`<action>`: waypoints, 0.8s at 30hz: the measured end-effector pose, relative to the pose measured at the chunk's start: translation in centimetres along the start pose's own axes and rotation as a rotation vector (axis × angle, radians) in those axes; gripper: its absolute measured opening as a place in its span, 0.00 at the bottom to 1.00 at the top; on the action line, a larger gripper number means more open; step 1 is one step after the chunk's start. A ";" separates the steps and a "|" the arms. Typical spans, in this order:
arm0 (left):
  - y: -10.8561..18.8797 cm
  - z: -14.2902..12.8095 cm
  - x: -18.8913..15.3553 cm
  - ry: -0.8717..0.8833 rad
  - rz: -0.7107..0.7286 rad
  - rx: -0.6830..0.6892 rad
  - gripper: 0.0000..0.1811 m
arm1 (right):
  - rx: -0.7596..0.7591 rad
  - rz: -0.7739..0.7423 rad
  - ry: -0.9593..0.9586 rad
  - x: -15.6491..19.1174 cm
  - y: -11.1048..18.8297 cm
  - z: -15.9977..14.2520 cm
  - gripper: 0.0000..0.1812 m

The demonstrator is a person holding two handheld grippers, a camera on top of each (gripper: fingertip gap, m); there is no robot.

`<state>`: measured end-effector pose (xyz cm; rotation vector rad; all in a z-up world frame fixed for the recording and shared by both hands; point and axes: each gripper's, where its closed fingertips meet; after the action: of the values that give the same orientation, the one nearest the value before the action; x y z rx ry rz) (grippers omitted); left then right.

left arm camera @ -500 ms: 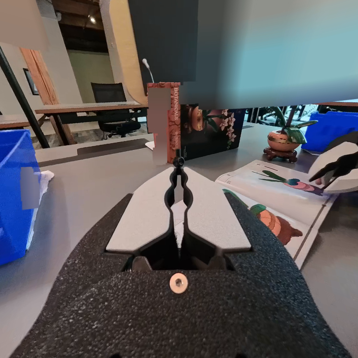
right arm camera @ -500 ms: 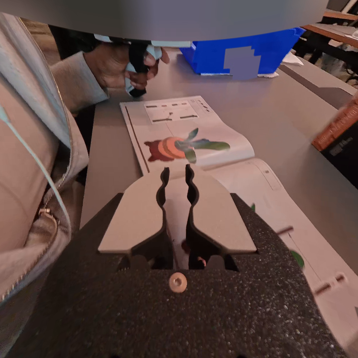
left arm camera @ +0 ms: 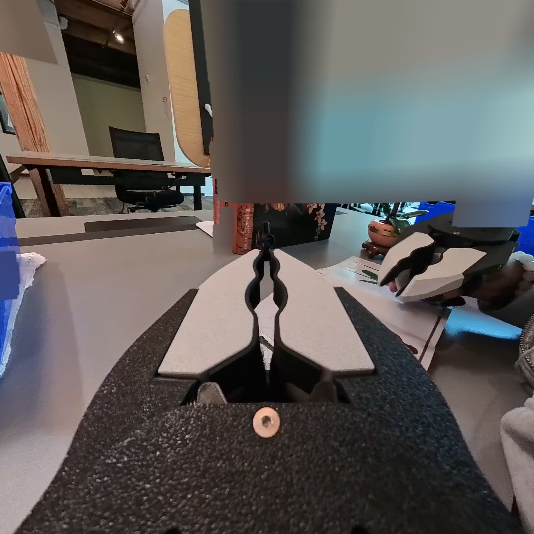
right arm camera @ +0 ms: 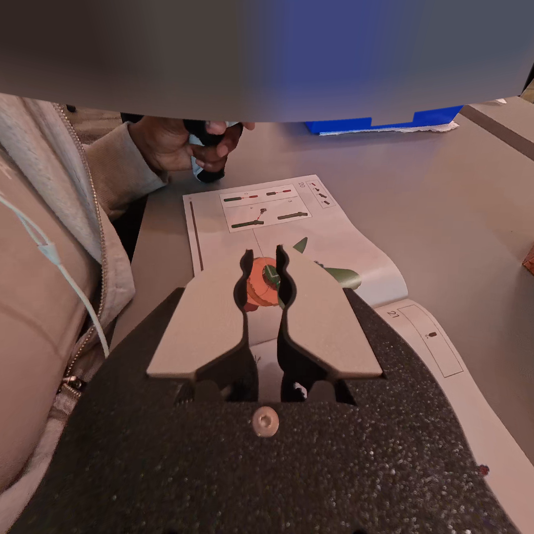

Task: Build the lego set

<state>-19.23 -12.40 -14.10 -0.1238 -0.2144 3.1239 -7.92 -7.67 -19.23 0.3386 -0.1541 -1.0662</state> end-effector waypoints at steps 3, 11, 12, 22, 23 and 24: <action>-0.1 -0.2 -0.3 -0.022 -0.005 0.014 0.01 | -0.026 -0.006 -0.012 -0.1 -0.4 0.7 0.09; -0.4 -0.5 -0.9 -0.073 -0.017 0.043 0.01 | -0.157 0.040 -0.012 -0.2 -0.6 4.5 0.09; -0.4 -0.5 -0.9 -0.075 -0.017 0.042 0.01 | -0.153 0.033 -0.004 -0.3 -0.4 4.5 0.09; -0.3 -0.5 -1.2 -0.088 -0.023 0.045 0.01 | -0.167 -0.013 0.038 0.2 2.2 2.8 0.08; -0.4 -0.6 -1.2 -0.089 -0.023 0.048 0.01 | -0.178 -0.011 0.050 0.3 2.6 2.8 0.08; -0.4 -0.6 -1.2 -0.088 -0.023 0.049 0.01 | -0.194 -0.005 0.062 0.6 3.0 2.8 0.08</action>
<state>-17.96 -11.95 -14.54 0.0171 -0.1385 3.1122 -5.92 -7.38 -15.57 0.1969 0.0057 -1.0648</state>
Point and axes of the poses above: each gripper's, where its closed fingertips meet, y back along the fingers, z out of its top, x = y × z across the jaws, and after that the axes turned 3 degrees about -z, right-handed
